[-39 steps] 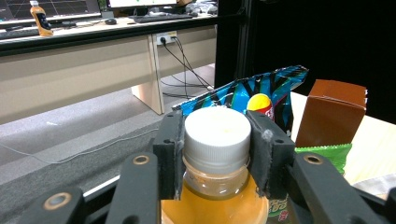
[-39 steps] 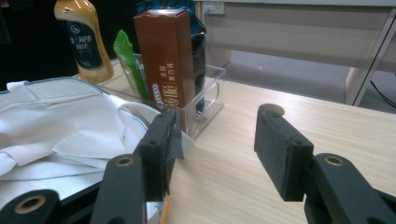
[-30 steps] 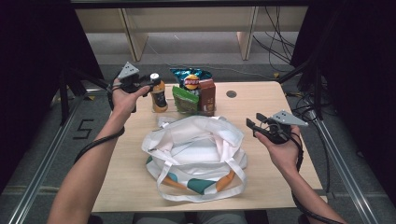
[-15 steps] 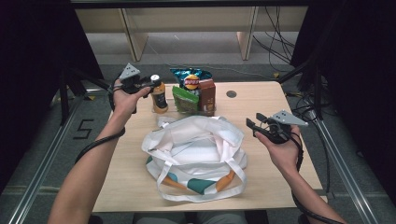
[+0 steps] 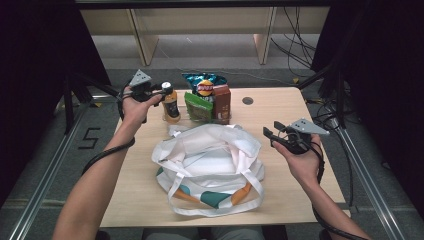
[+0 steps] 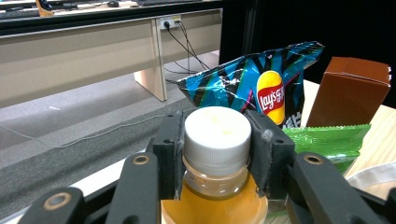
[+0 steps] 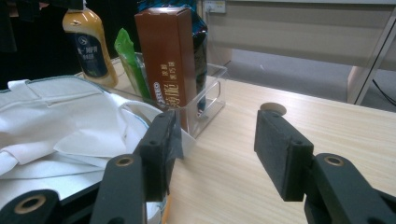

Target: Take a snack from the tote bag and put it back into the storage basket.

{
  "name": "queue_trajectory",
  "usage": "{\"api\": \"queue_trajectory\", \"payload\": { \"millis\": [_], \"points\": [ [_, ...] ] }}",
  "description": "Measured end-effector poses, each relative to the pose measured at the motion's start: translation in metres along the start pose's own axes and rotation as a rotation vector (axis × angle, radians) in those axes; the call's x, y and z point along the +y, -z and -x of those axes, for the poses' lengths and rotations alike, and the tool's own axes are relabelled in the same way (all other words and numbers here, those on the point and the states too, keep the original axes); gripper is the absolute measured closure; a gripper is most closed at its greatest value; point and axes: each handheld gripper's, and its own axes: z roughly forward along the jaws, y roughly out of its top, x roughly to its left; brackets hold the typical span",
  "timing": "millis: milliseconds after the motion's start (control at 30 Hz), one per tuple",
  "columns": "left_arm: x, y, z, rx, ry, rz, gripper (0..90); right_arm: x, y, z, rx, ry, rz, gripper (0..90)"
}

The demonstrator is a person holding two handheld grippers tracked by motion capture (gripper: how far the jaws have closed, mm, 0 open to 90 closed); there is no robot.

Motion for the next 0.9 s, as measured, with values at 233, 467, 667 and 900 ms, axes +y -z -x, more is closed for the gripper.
{"api": "queue_trajectory", "payload": {
  "millis": [233, 467, 667, 900],
  "points": [
    [-0.0019, -0.0010, 0.0003, 0.007, 0.002, -0.013, 58.8, -0.0004, -0.0011, 0.0001, 0.002, -0.002, 0.009, 49.4],
    [-0.0023, -0.0020, 0.0007, 0.008, 0.003, -0.020, 58.7, -0.0011, -0.0016, -0.0005, -0.003, -0.011, 0.014, 49.4],
    [-0.0055, -0.0037, 0.0001, 0.011, 0.011, -0.025, 58.7, -0.0004, -0.0012, -0.0004, 0.007, -0.012, 0.001, 49.4],
    [-0.0082, -0.0046, -0.0006, 0.013, 0.010, -0.032, 58.7, -0.0005, -0.0015, 0.0004, 0.004, -0.003, 0.005, 49.4]
  ]
}}
